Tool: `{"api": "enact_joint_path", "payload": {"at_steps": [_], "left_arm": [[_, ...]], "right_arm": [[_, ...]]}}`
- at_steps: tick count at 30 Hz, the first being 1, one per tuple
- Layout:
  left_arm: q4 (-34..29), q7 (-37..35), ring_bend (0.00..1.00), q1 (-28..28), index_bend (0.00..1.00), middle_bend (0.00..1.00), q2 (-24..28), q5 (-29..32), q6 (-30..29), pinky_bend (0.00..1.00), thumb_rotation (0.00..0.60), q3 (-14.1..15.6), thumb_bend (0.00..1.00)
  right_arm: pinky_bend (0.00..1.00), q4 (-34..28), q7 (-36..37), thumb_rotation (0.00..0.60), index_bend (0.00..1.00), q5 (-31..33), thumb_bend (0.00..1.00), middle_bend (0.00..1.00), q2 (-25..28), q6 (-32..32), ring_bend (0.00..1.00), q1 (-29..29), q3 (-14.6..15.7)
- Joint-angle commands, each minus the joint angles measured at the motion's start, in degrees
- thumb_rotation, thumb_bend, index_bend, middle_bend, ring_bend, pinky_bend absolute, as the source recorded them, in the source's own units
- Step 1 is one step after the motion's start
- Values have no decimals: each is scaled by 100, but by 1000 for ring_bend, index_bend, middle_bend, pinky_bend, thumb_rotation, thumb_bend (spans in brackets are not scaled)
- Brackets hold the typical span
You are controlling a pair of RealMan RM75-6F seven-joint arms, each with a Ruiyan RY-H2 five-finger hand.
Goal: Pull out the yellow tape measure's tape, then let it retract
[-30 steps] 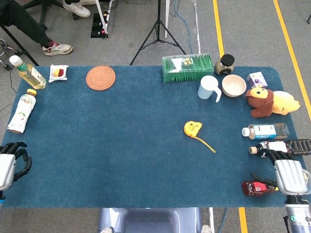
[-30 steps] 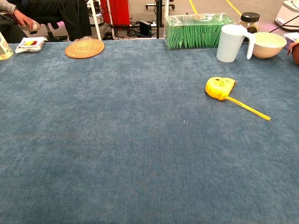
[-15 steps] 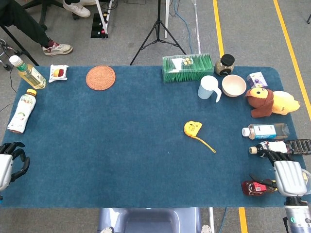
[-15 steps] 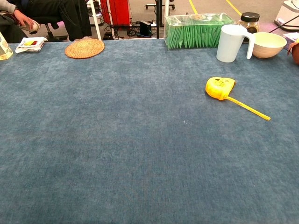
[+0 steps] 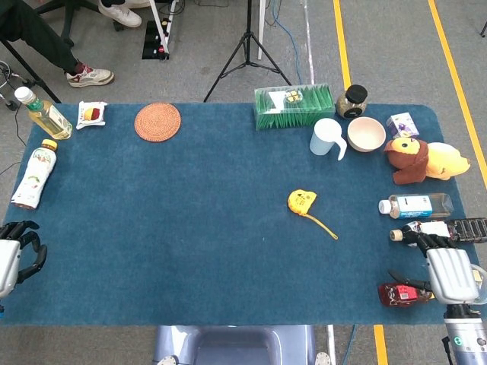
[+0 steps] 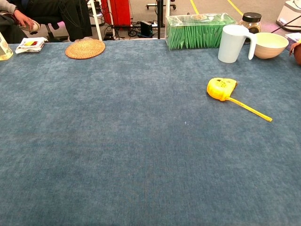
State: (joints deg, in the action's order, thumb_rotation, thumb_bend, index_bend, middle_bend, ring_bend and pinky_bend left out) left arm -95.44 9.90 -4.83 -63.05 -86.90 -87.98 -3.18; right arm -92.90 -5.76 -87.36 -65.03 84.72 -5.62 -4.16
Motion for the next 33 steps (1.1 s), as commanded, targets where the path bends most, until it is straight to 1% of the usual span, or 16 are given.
{"api": "enact_joint_path", "payload": {"at_steps": [1,10,16,24,25,27,29,31,33], "left_arm": [[-87,67,308,-31,553,369,33,11,44,368,600,-14,246],[-396,254,308,-125,553,369,131,128,220,368,600,-54,246],[-536,365,308,-172,552,369,149,130,236,368,600,-86,245],[-759,577,308,-237,552,369,222,193,305,368,600,-123,239],[-784,599,308,-244,553,369,229,202,306,368,600,-132,239],[-836,640,308,-258,553,369,246,215,318,368,600,-140,239],[-876,667,308,-271,552,369,261,225,336,368,600,-141,239],[-900,688,308,-281,552,369,268,237,357,368,600,-137,238],[-913,706,308,-291,552,369,270,256,384,368,600,-130,238]], "right_arm": [[348,-78,69,378,303,-27,88,408,68,-150,378,-151,-78],[349,-269,366,377,293,-48,88,405,301,-723,374,-665,-283],[352,-299,572,375,285,-9,88,397,393,-1281,372,-1122,-414],[338,-273,928,375,263,117,119,370,450,-2122,343,-1733,-514],[335,-258,947,369,258,130,123,365,446,-2209,338,-1804,-525],[329,-235,983,332,250,151,135,355,439,-2391,330,-1949,-543],[321,-202,1049,262,242,182,150,344,422,-2567,318,-2092,-566],[317,-147,1122,237,238,213,154,337,384,-2729,311,-2233,-591],[312,-78,1182,224,234,245,156,330,333,-2883,305,-2373,-614]]}}
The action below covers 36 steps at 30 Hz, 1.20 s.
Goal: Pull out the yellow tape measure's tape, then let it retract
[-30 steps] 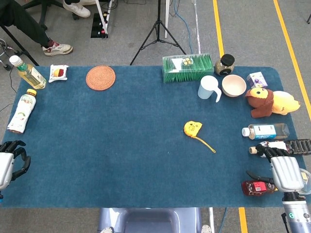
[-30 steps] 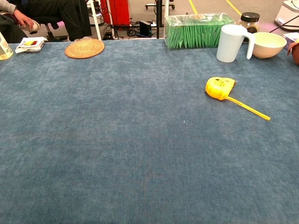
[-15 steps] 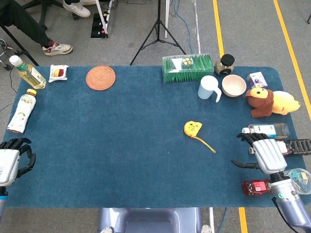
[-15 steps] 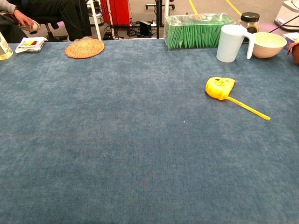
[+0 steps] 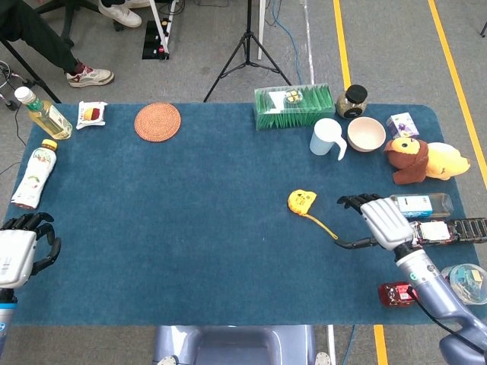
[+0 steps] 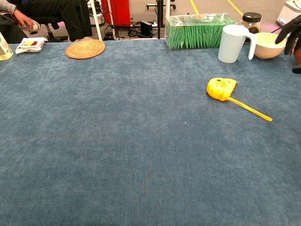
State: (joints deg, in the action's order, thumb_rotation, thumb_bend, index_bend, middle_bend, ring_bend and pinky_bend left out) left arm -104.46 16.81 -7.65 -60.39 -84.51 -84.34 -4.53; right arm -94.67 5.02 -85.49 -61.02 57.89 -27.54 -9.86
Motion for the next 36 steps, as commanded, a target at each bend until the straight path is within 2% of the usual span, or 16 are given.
{"api": "enact_joint_path", "payload": {"at_steps": [1,4,6,29,36], "left_arm": [[-16,22,308,-12,552,369,5,25,30,368,600,8,237],[-20,34,308,-21,553,369,2,54,54,368,600,10,238],[-21,44,308,-23,553,369,0,68,59,368,600,10,239],[-164,240,308,45,553,369,36,149,-7,368,600,90,239],[-124,205,308,102,553,369,42,203,-46,368,600,116,238]], "right_arm": [[309,124,123,203,228,69,157,327,-88,-248,302,-227,-55],[300,258,189,135,210,120,162,316,-192,-464,290,-435,-115],[297,365,265,120,206,189,163,311,-272,-634,285,-579,-159],[277,2117,420,111,201,723,161,308,-1344,-2008,278,-1826,-149],[278,2764,359,109,201,821,162,312,-1841,-2456,279,-2245,-108]]}}
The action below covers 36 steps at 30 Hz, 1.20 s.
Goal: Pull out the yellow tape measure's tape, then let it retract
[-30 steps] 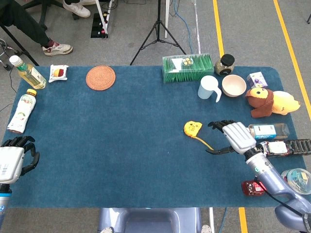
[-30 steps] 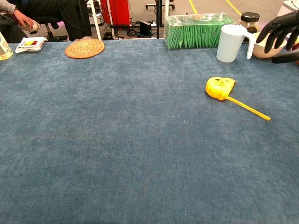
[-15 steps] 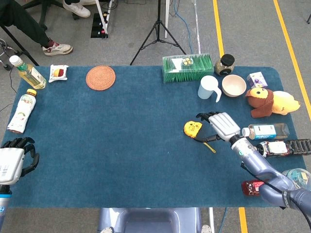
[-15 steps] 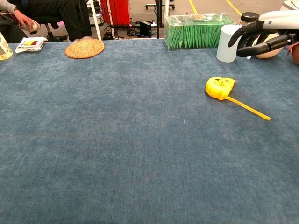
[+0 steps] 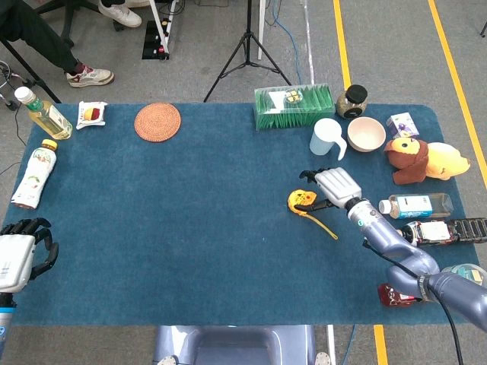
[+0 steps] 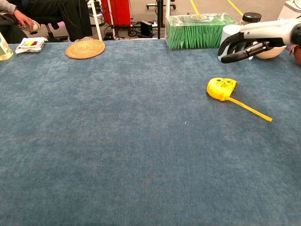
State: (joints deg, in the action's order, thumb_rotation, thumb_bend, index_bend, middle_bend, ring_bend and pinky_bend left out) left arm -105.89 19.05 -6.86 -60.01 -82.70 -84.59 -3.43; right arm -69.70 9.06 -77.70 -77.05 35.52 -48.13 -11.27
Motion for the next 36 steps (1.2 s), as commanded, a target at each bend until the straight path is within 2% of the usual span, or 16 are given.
{"api": "enact_joint_path", "payload": {"at_steps": [1,11,19,27,36], "left_arm": [[29,-31,308,31,553,369,4,24,-26,368,600,10,238],[151,-155,308,119,552,369,2,105,-55,368,600,56,238],[242,-241,308,125,553,369,-30,139,-13,368,600,67,239],[304,-288,308,123,552,369,-56,137,6,368,600,70,238],[339,-331,308,136,552,369,-66,135,0,368,600,73,238]], "right_arm": [[278,370,-53,107,201,60,162,313,-319,-280,280,-240,41],[274,1018,-55,113,202,110,162,318,-788,-668,281,-559,173],[277,1166,-119,114,202,69,162,319,-873,-851,284,-663,321],[277,1001,-210,113,202,58,161,320,-809,-823,284,-694,374],[277,385,-542,98,202,14,161,320,-597,-679,284,-721,456]]}}
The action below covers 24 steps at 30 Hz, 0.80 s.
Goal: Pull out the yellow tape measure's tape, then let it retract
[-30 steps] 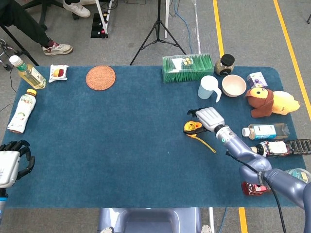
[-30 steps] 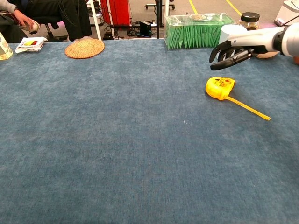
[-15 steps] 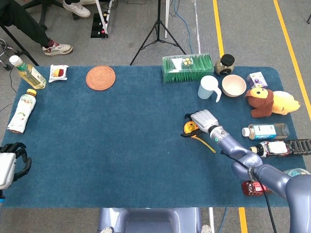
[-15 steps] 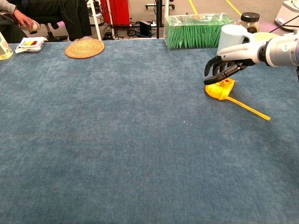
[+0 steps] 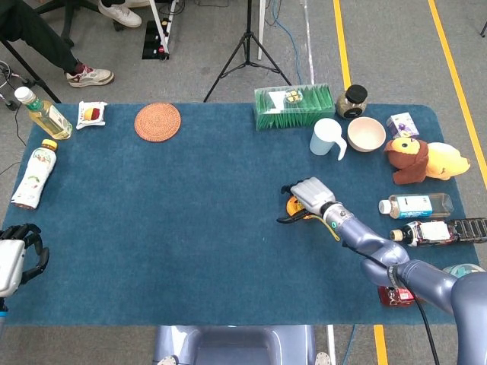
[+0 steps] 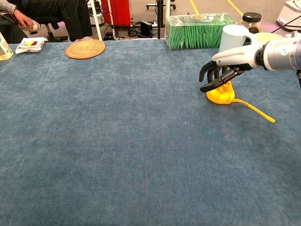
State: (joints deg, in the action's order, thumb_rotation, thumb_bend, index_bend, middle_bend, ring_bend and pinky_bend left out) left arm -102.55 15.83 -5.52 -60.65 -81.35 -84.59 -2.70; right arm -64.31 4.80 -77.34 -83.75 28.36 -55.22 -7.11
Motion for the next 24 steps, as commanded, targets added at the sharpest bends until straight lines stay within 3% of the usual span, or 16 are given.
{"api": "enact_joint_path", "payload": {"at_steps": [1,17,24], "left_arm": [[11,-16,308,4,552,369,-3,-1,0,368,600,3,238],[113,-177,308,31,552,369,-35,-76,-4,368,600,39,238],[113,-208,308,48,552,369,-33,-130,-38,368,600,49,239]], "right_arm": [[277,-214,-156,96,202,-22,161,320,96,48,284,-10,52],[277,-1799,-1147,92,202,-81,162,322,715,555,284,170,343],[277,-1961,-1246,94,202,25,160,322,868,759,284,192,237]]}}
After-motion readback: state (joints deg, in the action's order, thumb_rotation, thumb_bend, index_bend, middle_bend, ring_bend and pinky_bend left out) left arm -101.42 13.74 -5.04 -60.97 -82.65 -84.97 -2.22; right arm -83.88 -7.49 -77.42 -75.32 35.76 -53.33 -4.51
